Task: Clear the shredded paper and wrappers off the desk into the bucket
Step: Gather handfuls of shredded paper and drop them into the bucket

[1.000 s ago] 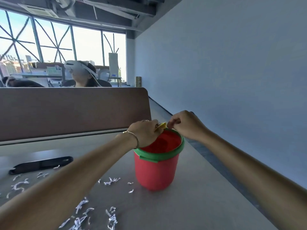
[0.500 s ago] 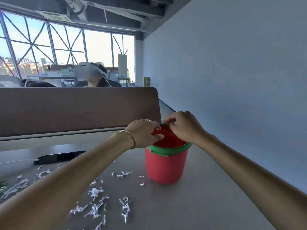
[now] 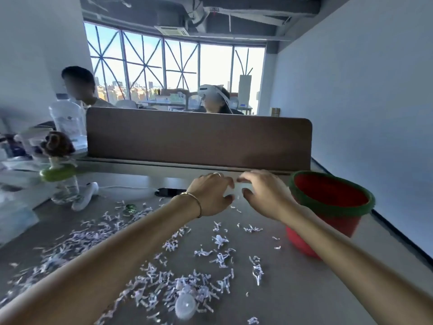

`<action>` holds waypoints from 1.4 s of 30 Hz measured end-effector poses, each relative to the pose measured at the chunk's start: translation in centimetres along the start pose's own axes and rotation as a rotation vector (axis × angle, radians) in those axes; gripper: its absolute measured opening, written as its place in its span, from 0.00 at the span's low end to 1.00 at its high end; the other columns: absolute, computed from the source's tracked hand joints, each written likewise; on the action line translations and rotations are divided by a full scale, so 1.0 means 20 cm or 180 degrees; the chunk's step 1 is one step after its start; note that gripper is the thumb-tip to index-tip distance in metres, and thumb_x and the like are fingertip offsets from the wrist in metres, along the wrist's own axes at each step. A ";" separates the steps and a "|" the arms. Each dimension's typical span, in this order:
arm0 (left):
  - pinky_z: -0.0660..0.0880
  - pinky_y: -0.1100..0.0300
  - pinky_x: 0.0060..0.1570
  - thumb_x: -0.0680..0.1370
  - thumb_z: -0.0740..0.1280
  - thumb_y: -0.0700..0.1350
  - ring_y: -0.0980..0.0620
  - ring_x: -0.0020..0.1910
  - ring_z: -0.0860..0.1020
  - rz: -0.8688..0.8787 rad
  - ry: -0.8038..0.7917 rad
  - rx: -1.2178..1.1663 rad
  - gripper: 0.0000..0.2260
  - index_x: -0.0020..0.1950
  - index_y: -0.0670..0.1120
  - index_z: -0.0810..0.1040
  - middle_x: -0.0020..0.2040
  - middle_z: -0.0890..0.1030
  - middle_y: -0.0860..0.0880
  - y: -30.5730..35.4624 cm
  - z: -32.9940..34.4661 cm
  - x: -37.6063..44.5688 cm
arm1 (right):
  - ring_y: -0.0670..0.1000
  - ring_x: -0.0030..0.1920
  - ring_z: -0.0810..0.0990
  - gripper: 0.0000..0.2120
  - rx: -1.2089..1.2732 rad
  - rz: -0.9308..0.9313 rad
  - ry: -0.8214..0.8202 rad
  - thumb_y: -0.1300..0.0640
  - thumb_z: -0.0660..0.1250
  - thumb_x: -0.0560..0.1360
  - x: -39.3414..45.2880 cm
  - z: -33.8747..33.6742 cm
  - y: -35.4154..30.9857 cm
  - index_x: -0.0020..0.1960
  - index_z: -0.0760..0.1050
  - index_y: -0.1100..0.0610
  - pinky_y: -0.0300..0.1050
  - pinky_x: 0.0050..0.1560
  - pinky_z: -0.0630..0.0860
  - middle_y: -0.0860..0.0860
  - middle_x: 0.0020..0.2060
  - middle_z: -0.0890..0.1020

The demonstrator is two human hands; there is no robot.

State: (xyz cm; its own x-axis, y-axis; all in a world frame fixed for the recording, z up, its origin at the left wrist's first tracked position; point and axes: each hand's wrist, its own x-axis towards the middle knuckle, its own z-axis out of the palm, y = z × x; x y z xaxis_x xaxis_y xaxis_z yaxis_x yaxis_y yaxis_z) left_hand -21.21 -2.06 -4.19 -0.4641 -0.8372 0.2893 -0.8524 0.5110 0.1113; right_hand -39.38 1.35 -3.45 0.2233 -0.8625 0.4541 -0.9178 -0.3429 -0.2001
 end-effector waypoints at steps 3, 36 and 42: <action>0.76 0.52 0.58 0.78 0.63 0.55 0.46 0.60 0.79 -0.0220 -0.0048 0.0006 0.17 0.66 0.55 0.77 0.61 0.80 0.50 -0.17 0.01 -0.14 | 0.54 0.64 0.79 0.17 0.0123 -0.0145 -0.0128 0.55 0.66 0.76 0.05 0.12 -0.15 0.64 0.79 0.50 0.47 0.61 0.75 0.47 0.62 0.82; 0.69 0.58 0.39 0.82 0.64 0.53 0.47 0.44 0.78 -0.0911 0.0297 0.0140 0.10 0.51 0.47 0.76 0.47 0.80 0.47 -1.35 0.51 -0.45 | 0.51 0.69 0.73 0.17 0.0688 -0.0375 -0.0969 0.56 0.68 0.79 0.37 1.06 -0.48 0.67 0.77 0.51 0.48 0.70 0.69 0.49 0.68 0.77; 0.61 0.58 0.30 0.83 0.61 0.53 0.48 0.28 0.70 -0.1094 0.0415 -0.0074 0.17 0.36 0.47 0.68 0.29 0.71 0.50 -1.35 0.47 -0.52 | 0.55 0.81 0.54 0.30 0.0623 -0.0097 -0.1401 0.35 0.52 0.81 0.38 1.21 -0.47 0.80 0.57 0.44 0.63 0.79 0.51 0.54 0.81 0.59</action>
State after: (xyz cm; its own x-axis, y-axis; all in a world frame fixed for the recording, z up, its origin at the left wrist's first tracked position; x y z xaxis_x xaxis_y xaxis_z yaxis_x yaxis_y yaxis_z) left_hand 4.36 -8.90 -19.06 -0.1156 -0.9297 0.3498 -0.9468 0.2096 0.2441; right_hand -21.07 -10.96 -19.19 0.4056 -0.9121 0.0601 -0.8391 -0.3976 -0.3712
